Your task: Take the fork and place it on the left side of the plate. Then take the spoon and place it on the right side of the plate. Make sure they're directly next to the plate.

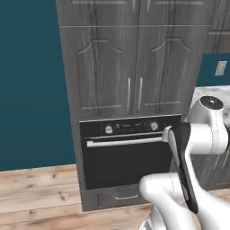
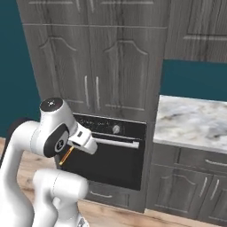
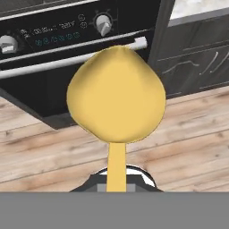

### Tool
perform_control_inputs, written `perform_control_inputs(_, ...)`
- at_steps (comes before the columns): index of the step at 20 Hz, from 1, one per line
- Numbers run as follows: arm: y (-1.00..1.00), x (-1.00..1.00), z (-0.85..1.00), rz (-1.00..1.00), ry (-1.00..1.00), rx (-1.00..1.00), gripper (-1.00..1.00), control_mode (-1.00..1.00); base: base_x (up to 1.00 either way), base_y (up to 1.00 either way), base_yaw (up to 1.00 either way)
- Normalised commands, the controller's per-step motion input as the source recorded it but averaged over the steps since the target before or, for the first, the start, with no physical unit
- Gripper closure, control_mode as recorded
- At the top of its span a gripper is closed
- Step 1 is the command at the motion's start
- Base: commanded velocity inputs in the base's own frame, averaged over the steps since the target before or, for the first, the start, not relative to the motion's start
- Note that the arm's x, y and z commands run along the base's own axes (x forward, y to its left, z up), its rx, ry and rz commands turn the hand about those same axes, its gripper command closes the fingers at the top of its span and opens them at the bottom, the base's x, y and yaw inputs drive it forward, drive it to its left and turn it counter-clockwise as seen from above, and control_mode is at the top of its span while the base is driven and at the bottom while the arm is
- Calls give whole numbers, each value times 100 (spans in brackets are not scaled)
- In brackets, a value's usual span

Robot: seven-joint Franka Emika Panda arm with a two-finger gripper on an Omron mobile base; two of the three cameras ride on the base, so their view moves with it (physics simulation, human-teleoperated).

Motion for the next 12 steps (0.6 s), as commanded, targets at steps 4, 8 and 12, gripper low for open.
perform_control_inputs(4,0,0,0,0,0,0,100,100,-88,63,-7)
perform_control_inputs(8,0,0,0,0,0,0,100,100,-100,47,-11)
perform_control_inputs(12,0,0,0,0,0,0,100,100,-98,41,-13)
